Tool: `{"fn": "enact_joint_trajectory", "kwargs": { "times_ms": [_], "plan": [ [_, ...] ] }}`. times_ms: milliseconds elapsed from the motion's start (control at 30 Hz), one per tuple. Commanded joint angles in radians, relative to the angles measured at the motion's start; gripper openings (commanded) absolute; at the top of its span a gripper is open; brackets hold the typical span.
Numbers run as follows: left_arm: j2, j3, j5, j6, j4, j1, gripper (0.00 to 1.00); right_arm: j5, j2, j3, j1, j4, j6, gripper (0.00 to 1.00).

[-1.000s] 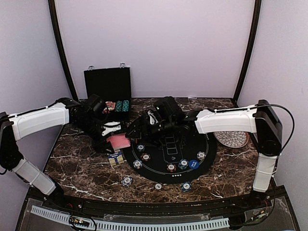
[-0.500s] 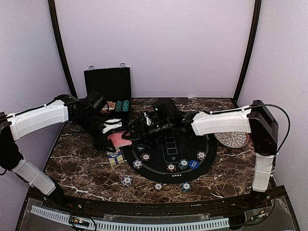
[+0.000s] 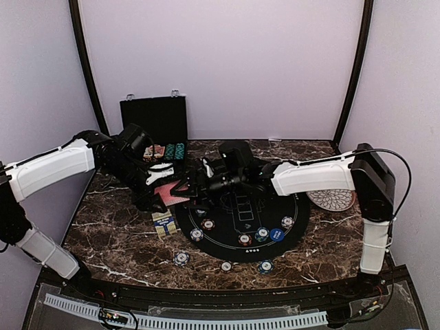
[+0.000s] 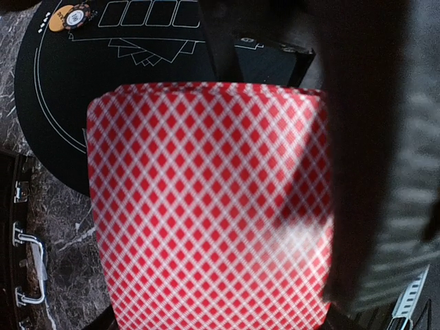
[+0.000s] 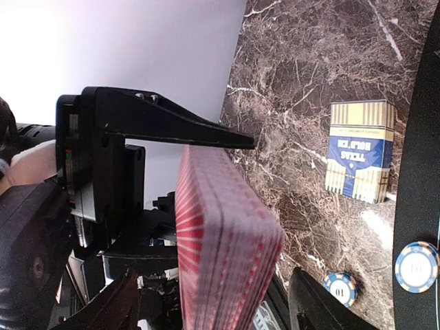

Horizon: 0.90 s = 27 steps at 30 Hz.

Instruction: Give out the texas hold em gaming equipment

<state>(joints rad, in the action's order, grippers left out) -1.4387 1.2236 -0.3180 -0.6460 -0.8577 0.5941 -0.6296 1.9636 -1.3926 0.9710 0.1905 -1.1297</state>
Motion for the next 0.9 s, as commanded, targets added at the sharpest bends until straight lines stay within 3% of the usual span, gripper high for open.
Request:
{"fn": "enact_joint_trajectory", "kwargs": {
  "times_ms": [0,600,867],
  "plan": [
    [0.053,0.03,-0.058,-0.016,-0.036,0.026,0.0,-0.015,0.031,-0.011,-0.015,0.111,-0.051,0.73],
    [0.071,0.022,-0.031,-0.011,-0.008,0.034,0.0,-0.062,0.057,0.019,-0.019,0.237,-0.131,0.51],
    [0.066,0.017,-0.006,-0.003,0.021,0.035,0.0,-0.079,0.066,0.032,-0.015,0.269,-0.153,0.28]
  ]
}}
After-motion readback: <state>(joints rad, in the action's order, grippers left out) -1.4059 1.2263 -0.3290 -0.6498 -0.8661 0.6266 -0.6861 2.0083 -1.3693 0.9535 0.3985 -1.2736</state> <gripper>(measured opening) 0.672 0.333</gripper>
